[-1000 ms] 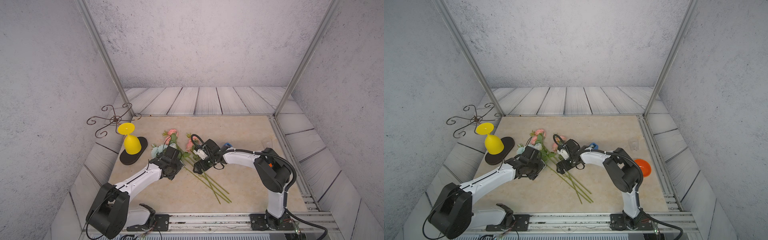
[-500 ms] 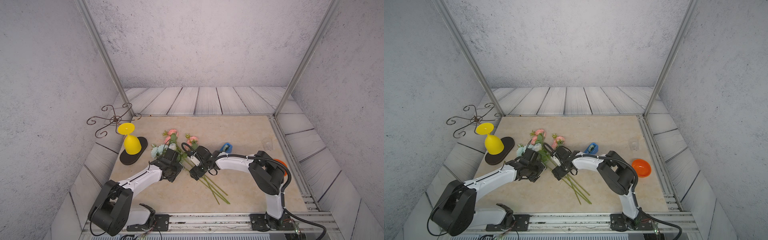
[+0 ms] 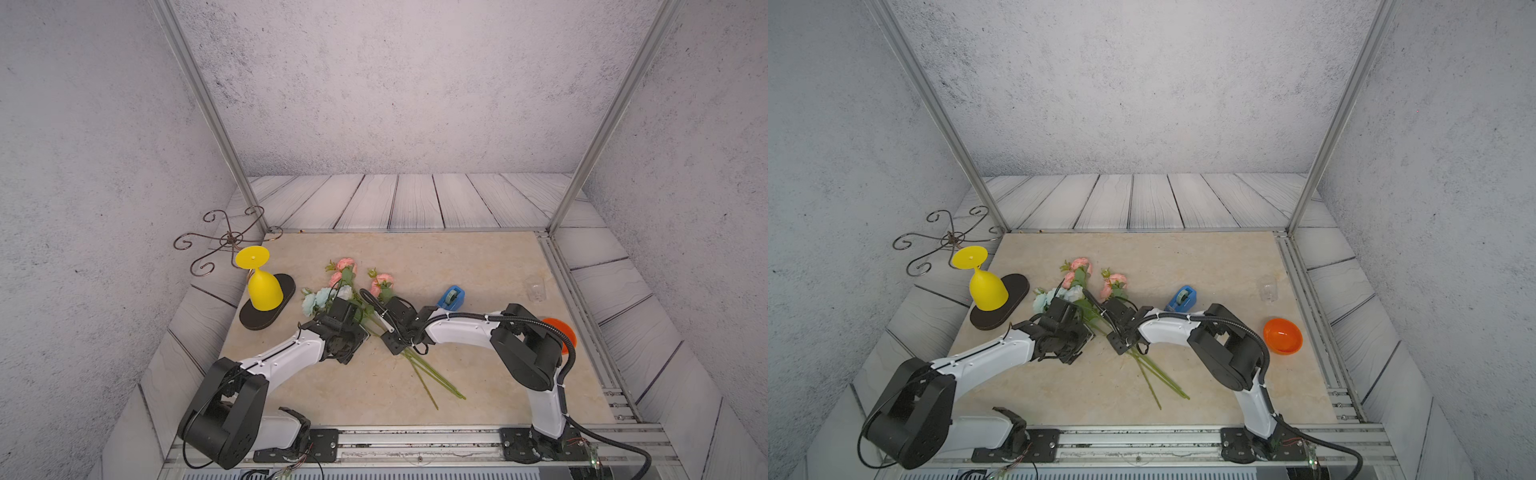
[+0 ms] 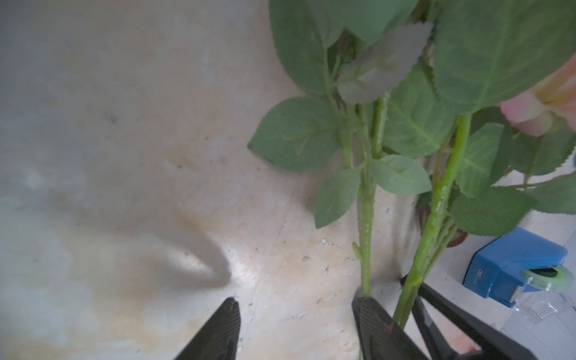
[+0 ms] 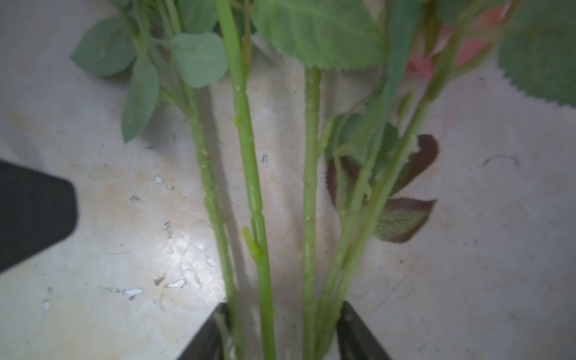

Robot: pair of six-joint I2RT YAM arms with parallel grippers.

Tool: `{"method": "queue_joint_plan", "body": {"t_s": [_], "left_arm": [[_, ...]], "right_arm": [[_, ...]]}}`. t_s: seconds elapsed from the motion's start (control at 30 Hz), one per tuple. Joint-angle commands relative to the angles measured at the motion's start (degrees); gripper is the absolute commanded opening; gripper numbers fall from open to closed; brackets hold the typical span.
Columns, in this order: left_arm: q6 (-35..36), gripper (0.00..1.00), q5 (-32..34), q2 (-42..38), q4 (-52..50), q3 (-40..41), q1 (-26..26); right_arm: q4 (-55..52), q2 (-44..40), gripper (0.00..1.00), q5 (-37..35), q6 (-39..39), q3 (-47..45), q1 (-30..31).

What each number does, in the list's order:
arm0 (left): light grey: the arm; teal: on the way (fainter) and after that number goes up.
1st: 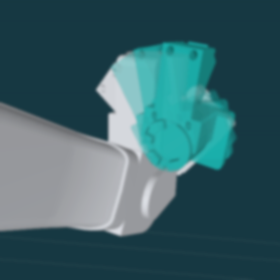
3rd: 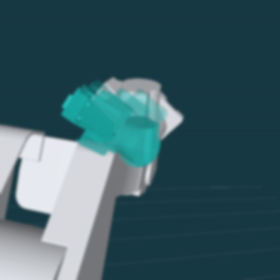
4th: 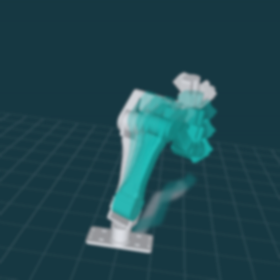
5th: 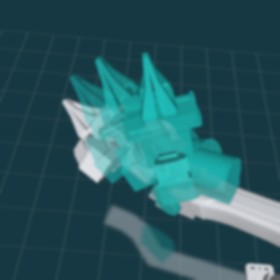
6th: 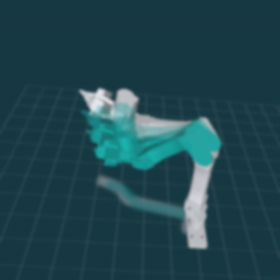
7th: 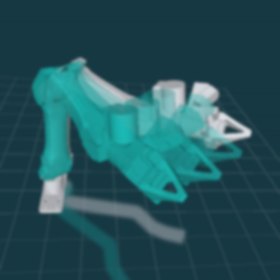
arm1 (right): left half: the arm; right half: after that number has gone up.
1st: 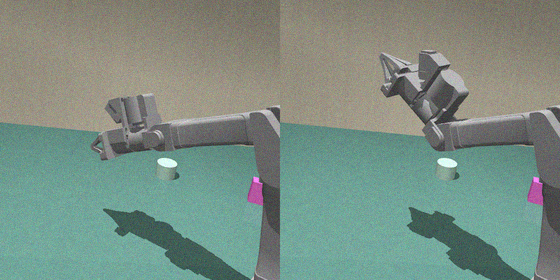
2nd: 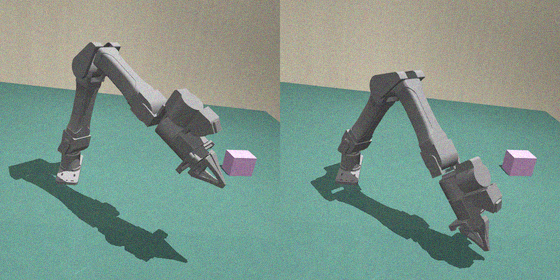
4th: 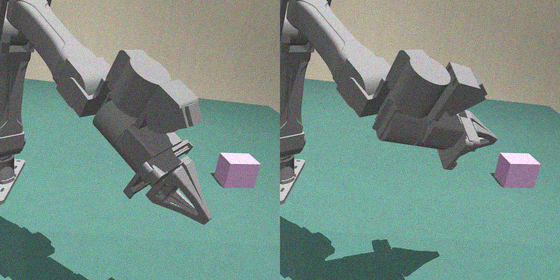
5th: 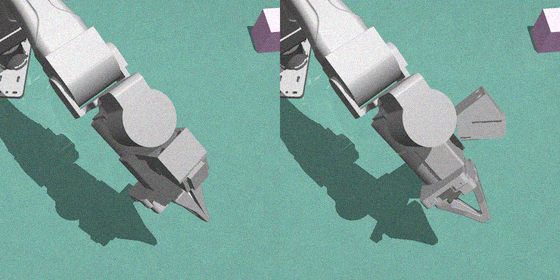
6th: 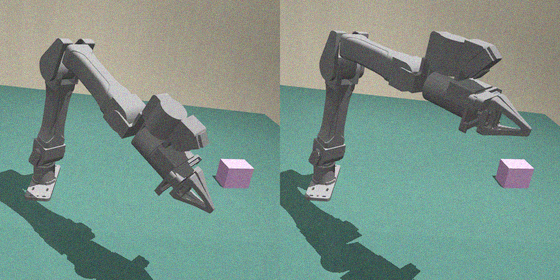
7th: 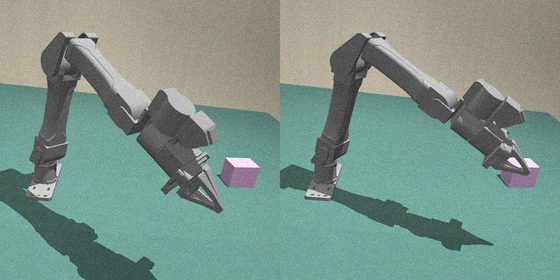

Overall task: Wrap bouquets with tape
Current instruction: Move the flowers to the center of the board.

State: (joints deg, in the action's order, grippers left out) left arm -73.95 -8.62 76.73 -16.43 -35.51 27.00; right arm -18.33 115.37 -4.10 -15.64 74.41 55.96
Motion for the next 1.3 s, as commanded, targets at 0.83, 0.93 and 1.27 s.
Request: {"method": "queue_joint_plan", "body": {"t_s": [0.83, 0.93, 1.27], "left_arm": [[-1.1, 0.81, 1.7, 16.0, 23.3, -4.4, 1.8], [-1.8, 0.82, 1.5, 16.9, 21.7, -5.8, 3.5], [-6.5, 0.80, -0.1, 17.1, 19.9, -5.5, 6.2]], "right_arm": [[-0.5, -0.5, 0.00, 28.6, -0.5, -3.8, -10.7], [-0.7, -0.8, 0.00, 29.0, -0.1, -3.2, -10.8], [-0.2, -4.0, 0.00, 27.5, -0.2, -2.7, -11.1]]}}
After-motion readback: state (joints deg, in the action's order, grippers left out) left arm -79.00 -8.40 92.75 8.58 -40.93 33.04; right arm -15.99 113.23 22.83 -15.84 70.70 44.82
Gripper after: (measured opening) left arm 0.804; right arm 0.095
